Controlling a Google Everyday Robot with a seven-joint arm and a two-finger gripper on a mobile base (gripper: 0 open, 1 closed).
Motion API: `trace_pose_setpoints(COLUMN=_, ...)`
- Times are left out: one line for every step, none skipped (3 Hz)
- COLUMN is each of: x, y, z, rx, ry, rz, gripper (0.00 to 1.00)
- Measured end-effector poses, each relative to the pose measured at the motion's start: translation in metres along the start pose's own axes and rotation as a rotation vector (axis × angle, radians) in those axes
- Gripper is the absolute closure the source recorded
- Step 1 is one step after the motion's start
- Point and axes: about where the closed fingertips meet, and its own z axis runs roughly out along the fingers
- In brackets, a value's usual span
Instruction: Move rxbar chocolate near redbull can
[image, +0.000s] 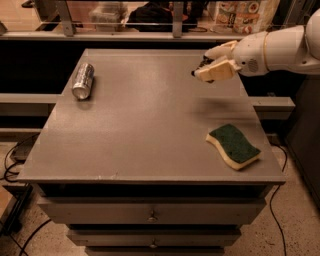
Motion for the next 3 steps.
trace_pose_setpoints(x=-0.020, y=0.021, z=0.029, rx=-0.041, ry=-0.075, rz=0.012, gripper=1.00)
trace_pose_setpoints(x=-0.052, y=0.055, z=0.071, rx=-0.081, ry=-0.148, rz=0.017, gripper=1.00)
trace_pose_setpoints(x=-0.072, y=0.089, z=0.119, rx=-0.111, ry=-0.199, rz=0.028, gripper=1.00)
